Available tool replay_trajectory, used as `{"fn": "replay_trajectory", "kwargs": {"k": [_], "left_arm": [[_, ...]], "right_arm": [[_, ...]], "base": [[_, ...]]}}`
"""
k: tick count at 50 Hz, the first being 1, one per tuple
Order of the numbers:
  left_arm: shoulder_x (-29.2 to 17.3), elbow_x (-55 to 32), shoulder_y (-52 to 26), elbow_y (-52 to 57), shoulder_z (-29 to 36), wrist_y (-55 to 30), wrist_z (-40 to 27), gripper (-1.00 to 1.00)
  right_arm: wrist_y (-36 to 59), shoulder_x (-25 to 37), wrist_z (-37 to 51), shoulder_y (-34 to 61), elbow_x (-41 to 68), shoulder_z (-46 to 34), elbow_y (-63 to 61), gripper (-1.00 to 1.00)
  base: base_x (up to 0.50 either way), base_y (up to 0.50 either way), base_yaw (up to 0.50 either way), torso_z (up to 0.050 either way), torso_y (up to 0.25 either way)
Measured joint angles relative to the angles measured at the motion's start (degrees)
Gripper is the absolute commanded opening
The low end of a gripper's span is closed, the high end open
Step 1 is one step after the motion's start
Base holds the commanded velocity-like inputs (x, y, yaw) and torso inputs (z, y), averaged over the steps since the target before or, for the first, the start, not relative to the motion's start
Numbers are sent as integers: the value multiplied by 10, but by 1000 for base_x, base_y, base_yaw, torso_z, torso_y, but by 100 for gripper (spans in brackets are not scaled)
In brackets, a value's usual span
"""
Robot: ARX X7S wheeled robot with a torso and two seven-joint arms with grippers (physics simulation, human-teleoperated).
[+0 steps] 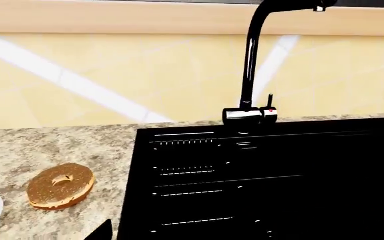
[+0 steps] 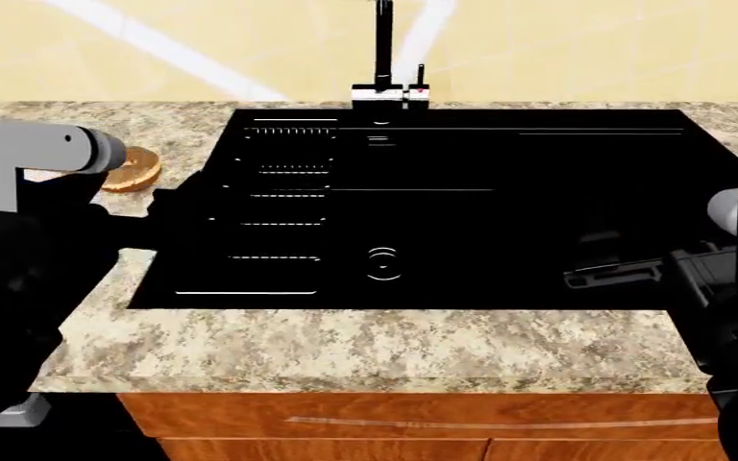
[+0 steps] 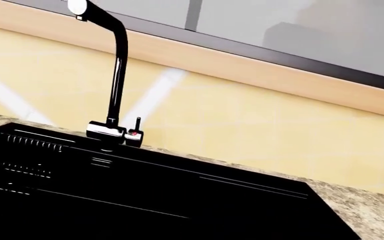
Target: Place the pastries on the plates.
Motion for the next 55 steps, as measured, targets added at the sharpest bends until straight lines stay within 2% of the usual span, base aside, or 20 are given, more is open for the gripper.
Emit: {"fn": "replay_trajectory", "kwargs": {"k": [55], "left_arm": [[-3, 10, 0, 4, -3, 6, 5, 100]], "right_arm": [[15, 18, 14, 16, 21, 3, -8, 100]], "base": [[25, 499, 0, 0, 0]]}}
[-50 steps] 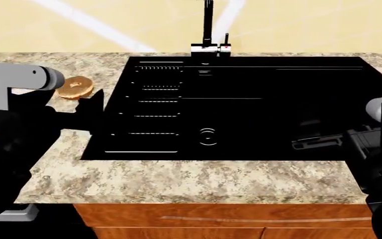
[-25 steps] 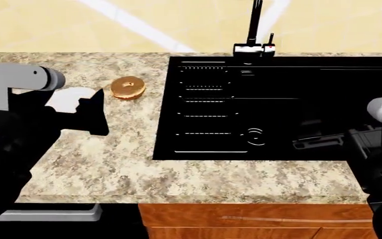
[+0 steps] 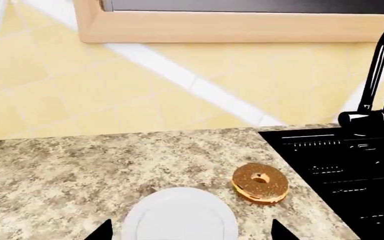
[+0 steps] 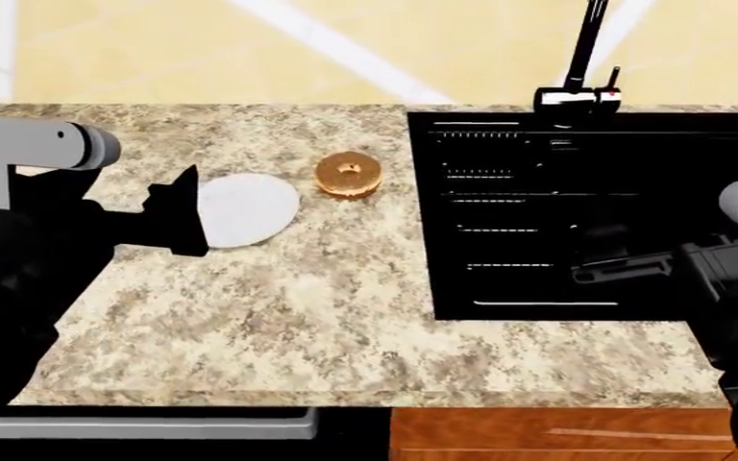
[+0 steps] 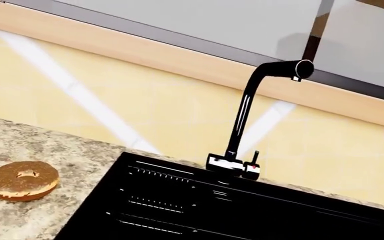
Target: Place the pastries on the plates.
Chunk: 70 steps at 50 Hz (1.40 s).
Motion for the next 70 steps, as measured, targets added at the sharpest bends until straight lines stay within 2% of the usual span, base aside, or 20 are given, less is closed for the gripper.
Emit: {"fn": "replay_trajectory", "kwargs": {"k": [21, 33, 43, 57, 70], "left_arm": [[-4, 4, -1, 0, -1, 0, 6, 100], [-6, -7, -34, -12, 5, -24, 5, 100], [-12, -20, -67, -29, 7, -45, 6, 100], [-5, -26, -129, -65, 24, -86, 11, 100], [1, -24, -147, -79, 32, -96, 19, 100]], "right_arm": [[37, 6, 2, 54, 33, -7, 13, 100], [150, -3, 7, 212, 98, -21, 85, 100], [162, -6, -9, 302, 105, -75, 163, 100], [130, -1, -27, 306, 100, -116, 195, 100], [120, 1, -25, 294, 102, -122, 198, 100]], "base": [[327, 106, 0, 0, 1], [46, 0, 0, 0, 2], [0, 0, 0, 0, 0], [169, 4, 0, 0, 0], [258, 73, 0, 0, 2]]}}
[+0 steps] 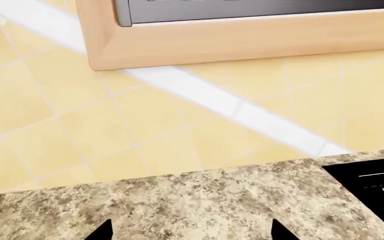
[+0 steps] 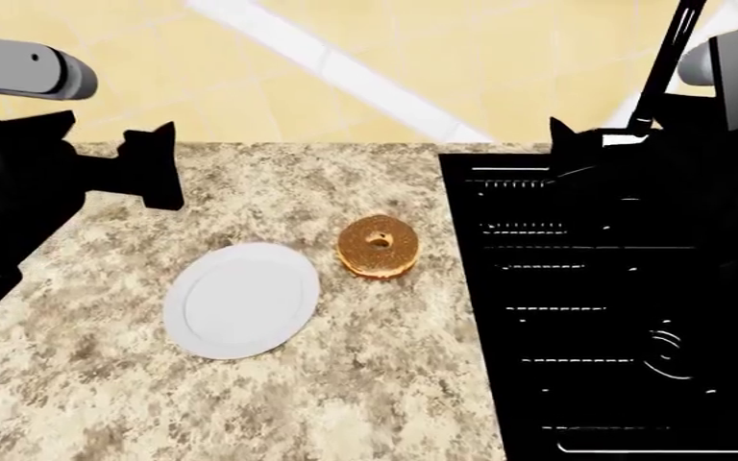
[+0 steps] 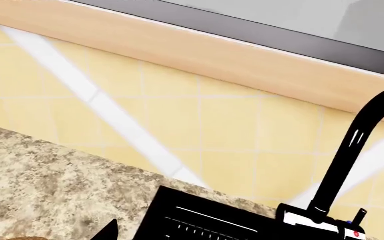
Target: Place the pastries on the plates.
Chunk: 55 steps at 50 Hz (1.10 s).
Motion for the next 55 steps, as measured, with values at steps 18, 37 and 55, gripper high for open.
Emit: {"fn": "replay_trajectory", "kwargs": {"k": [18, 37, 55], "left_arm": [[-3, 6, 2, -4, 3, -2, 6, 100], [-4, 8, 8, -5, 6, 0, 13, 100], [-2, 11, 23, -3, 5, 11, 12, 100]], "right_arm": [[3, 1, 9, 4, 13, 0, -3, 100], [21, -8, 25, 9, 28, -4, 11, 100], [46, -58, 29, 44, 19, -76, 126, 100]], "base": [[227, 247, 0, 0, 2], [0, 0, 0, 0, 0], [0, 0, 0, 0, 0]]}}
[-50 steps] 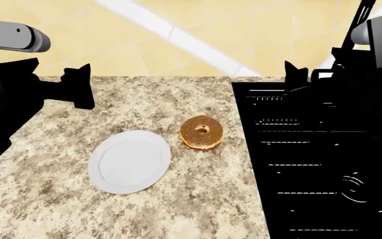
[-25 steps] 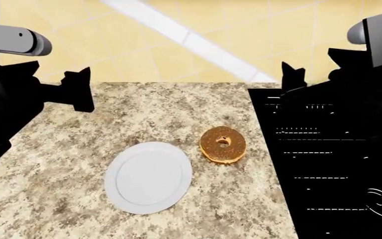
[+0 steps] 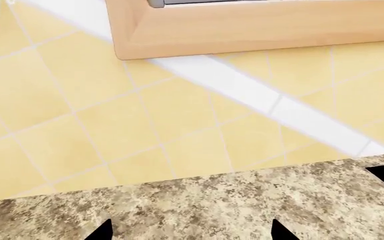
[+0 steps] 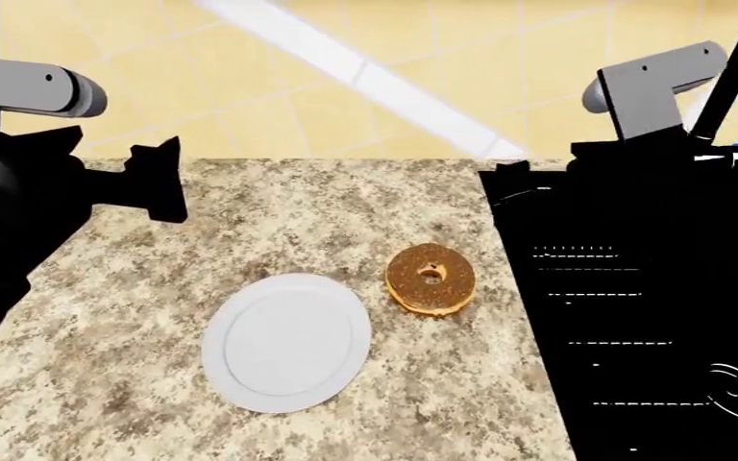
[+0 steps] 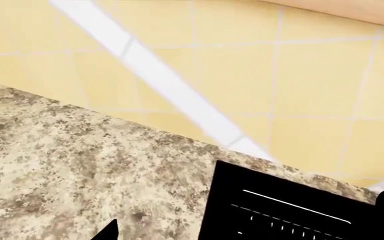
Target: Place the pastries on the plates.
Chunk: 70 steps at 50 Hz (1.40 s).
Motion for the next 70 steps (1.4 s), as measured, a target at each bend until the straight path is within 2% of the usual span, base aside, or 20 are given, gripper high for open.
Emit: {"fn": "replay_trajectory", "kwargs": {"k": [14, 34, 51, 70], "left_arm": [[-8, -2, 16, 9, -5, 8, 2, 100], [-9, -2, 27, 16, -7, 15, -2, 100], [-10, 0, 27, 13, -7, 16, 1, 100], [-9, 7, 41, 12, -7, 24, 6, 100]], "right_arm": [[10, -28, -60, 65, -6, -95, 125, 100], [-29, -40, -192, 156, -48, -241, 293, 100], [-13, -43, -233, 174, -27, -278, 296, 100], [-2, -40, -234, 167, -17, -295, 304, 100]], "base": [[0, 0, 0, 0, 0], [0, 0, 0, 0, 0], [0, 0, 0, 0, 1], [0, 0, 0, 0, 0]]}}
